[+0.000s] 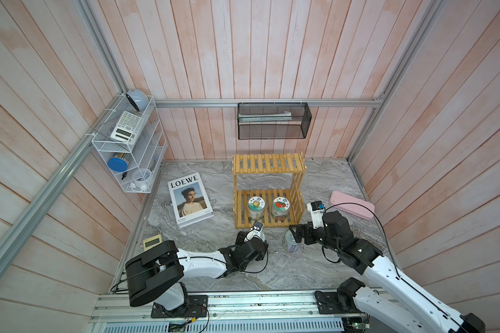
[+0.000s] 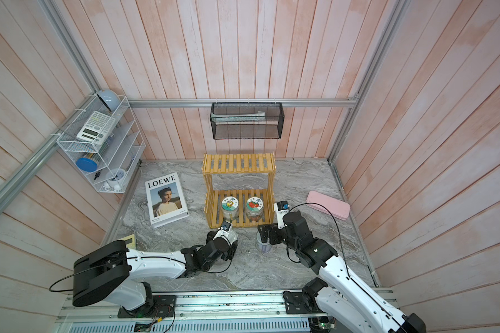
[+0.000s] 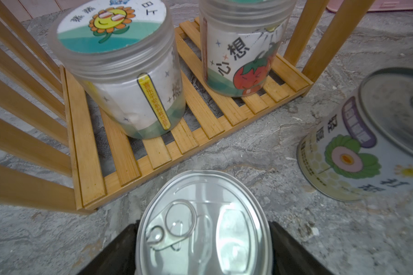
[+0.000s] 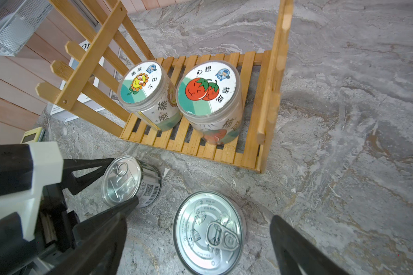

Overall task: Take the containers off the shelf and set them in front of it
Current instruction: 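Place the container at the center of the board, then pick up a container from the shelf.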

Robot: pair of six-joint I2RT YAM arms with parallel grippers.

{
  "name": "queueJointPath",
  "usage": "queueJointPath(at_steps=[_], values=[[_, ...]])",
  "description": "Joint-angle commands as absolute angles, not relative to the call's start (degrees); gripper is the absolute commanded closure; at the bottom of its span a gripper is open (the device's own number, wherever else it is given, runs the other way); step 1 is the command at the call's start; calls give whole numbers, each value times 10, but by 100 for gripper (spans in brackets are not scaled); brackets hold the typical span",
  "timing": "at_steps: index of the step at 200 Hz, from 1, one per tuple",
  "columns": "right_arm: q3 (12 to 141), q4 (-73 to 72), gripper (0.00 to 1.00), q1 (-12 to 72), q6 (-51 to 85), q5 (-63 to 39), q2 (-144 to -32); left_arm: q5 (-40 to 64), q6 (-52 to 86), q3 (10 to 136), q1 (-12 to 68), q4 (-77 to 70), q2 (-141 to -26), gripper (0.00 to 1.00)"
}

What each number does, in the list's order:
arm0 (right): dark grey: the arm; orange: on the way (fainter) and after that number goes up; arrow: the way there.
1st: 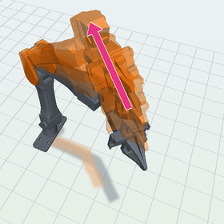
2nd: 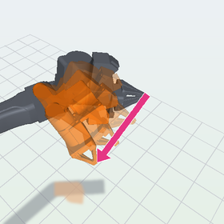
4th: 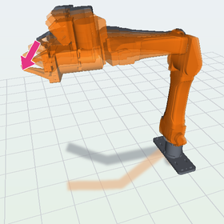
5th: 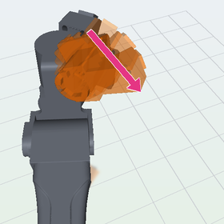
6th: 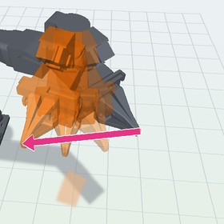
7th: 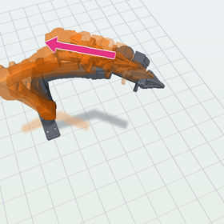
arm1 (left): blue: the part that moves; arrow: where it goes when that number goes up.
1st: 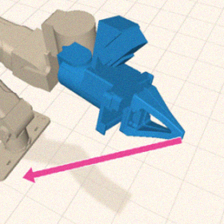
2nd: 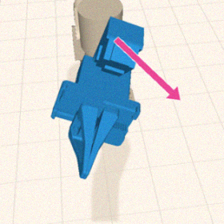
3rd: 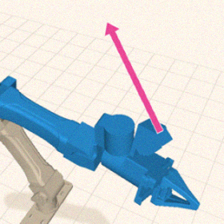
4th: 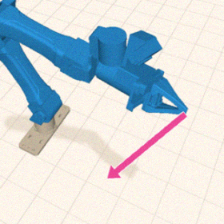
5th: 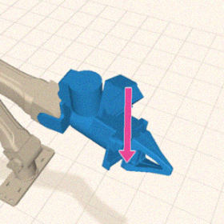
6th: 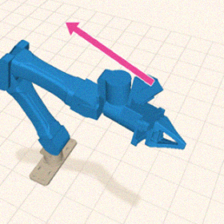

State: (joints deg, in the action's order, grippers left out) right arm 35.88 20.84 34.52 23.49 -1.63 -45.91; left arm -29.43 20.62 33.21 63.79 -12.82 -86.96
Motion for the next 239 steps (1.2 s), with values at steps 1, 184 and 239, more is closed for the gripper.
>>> queueJointPath(at_steps=[1, 184, 239], values=[[400, 224, 2, 355, 218, -17, -474, -308, 200, 341, 635, -123, -868, 12], [668, 315, 2, 429, 292, 169, -815, -255, 240, 306, 570, -47, -614, 0], [691, 304, 2, 427, 318, 197, -866, -227, 248, 295, 530, -19, -548, 0]])
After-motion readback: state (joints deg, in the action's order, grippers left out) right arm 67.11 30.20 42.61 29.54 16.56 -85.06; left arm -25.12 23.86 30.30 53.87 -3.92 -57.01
